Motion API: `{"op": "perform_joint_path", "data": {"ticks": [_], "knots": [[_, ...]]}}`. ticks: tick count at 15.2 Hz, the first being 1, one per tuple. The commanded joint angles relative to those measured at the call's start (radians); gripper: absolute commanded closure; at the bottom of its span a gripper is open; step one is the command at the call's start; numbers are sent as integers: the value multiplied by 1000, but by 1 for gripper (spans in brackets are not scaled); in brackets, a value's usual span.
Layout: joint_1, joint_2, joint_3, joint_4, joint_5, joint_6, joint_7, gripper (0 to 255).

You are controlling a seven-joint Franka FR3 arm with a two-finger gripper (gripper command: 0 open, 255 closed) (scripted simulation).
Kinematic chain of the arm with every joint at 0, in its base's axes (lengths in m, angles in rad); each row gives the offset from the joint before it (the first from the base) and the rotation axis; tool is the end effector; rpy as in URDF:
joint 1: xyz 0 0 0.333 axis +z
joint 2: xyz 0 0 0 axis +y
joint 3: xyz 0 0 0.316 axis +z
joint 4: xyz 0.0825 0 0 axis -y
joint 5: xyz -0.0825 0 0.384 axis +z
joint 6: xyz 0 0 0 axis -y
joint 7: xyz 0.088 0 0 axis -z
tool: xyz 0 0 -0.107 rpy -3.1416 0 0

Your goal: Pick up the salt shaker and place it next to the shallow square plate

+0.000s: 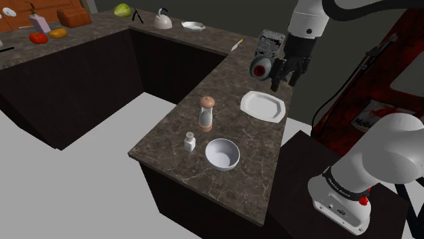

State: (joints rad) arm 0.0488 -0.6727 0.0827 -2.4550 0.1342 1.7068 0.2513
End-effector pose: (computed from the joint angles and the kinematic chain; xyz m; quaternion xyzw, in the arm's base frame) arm 0.3359 0.0606 0.5176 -0.9951 0.0813 0.0449 0.0327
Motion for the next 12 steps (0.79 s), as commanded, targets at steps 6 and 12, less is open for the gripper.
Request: {"op": "perform_joint_path", "data": {"ticks": [6,12], "knots": [[36,179,106,1,35,213,84,0],[55,375,197,52,23,384,174,0]]}}
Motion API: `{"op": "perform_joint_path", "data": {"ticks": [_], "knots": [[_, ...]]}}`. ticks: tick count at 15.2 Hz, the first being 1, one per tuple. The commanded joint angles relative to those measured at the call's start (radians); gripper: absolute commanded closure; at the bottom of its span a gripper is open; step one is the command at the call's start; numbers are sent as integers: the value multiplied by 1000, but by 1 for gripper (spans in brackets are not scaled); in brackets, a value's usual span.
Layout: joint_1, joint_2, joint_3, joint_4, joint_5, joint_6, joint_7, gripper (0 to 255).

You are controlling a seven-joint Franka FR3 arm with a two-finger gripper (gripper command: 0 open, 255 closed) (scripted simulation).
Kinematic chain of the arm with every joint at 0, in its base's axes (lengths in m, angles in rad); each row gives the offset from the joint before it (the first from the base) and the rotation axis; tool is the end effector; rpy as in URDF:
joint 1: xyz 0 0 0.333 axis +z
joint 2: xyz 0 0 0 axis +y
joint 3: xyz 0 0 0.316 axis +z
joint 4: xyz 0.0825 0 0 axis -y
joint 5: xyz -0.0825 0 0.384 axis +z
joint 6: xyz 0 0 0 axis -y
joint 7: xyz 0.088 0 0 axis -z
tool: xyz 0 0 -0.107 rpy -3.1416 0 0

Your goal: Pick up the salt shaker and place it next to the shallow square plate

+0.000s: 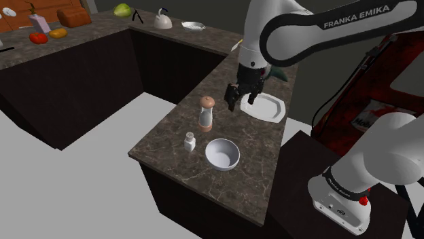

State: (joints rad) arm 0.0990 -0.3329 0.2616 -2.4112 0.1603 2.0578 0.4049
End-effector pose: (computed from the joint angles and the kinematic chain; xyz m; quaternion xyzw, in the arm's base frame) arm 0.4058 0.1645 0.4302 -0.9972 0.0682 0.0231 0.0209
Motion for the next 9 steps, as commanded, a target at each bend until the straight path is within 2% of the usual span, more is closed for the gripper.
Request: {"op": "perform_joint_path", "data": {"ticks": [1,5,9], "knots": [[7,70,32,21,-11,59,38,0],[16,219,83,87,-63,152,117,0],[33,375,116,174,-147,224,210,0]]}}
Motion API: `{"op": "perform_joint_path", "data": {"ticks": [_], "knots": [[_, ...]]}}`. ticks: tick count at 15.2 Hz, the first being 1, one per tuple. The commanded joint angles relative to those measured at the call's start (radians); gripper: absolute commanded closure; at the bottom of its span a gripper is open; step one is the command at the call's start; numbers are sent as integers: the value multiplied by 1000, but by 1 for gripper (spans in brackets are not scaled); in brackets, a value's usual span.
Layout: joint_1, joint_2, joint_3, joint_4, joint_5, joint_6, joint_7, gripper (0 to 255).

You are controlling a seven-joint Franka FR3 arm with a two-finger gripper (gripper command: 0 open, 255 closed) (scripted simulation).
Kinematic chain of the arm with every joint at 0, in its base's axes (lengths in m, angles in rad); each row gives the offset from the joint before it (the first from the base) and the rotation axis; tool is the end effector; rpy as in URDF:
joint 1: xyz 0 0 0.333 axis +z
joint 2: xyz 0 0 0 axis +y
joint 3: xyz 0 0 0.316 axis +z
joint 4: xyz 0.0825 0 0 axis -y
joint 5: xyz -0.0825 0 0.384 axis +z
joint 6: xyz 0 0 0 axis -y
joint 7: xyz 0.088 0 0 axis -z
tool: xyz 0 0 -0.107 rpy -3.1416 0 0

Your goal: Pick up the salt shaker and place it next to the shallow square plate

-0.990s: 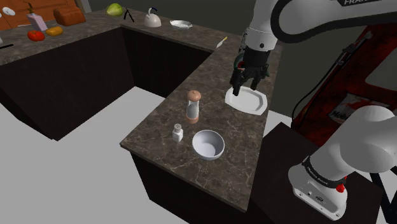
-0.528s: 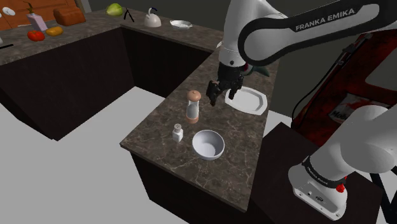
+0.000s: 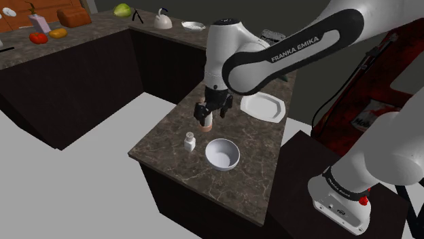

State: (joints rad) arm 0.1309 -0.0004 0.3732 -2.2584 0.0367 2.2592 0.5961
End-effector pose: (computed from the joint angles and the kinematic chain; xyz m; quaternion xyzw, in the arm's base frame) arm 0.4546 0.2519 0.3623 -0.9982 0.0576 0.0069 0.0123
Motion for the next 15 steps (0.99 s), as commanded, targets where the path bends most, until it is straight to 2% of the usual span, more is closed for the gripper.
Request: {"op": "perform_joint_path", "data": {"ticks": [1,7,15], "knots": [[9,83,8,46,-49,36,43,0],[78,311,-1,217,-192,84,174,0],[95,384,-23,205,-232,165,201,0]]}}
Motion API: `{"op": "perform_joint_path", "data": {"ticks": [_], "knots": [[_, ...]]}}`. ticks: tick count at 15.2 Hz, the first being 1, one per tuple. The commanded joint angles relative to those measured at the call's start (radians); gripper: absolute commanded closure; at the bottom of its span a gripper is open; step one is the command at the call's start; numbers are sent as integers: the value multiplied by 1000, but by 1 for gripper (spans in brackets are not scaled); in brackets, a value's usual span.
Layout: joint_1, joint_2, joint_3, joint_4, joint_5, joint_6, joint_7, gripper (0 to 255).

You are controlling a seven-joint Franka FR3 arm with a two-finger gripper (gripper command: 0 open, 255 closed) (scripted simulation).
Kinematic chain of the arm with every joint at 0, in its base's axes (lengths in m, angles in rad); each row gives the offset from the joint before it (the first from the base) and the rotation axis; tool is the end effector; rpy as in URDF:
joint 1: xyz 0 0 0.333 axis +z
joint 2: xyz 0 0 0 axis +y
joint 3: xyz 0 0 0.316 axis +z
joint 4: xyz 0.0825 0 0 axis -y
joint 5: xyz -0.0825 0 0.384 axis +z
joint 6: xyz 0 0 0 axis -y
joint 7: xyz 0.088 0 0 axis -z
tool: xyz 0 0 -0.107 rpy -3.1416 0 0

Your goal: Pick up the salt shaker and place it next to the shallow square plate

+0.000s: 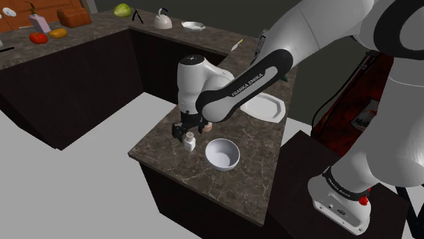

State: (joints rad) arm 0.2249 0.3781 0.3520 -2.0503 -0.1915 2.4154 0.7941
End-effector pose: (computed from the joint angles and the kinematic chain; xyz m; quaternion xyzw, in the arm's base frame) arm 0.5022 0.3197 0.2648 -0.9988 0.0492 -0.0068 0.0052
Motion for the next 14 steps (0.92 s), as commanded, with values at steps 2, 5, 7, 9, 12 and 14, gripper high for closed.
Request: {"op": "perform_joint_path", "data": {"ticks": [2,5,7,9,12,14], "knots": [[1,5,-2,-3,-4,9,3,0],[1,5,-2,-3,-4,9,3,0],[1,5,-2,-3,-3,9,3,0],[1,5,-2,-3,-3,9,3,255],[1,5,-2,-3,-3,9,3,255],[1,5,-2,-3,-3,9,3,255]]}}
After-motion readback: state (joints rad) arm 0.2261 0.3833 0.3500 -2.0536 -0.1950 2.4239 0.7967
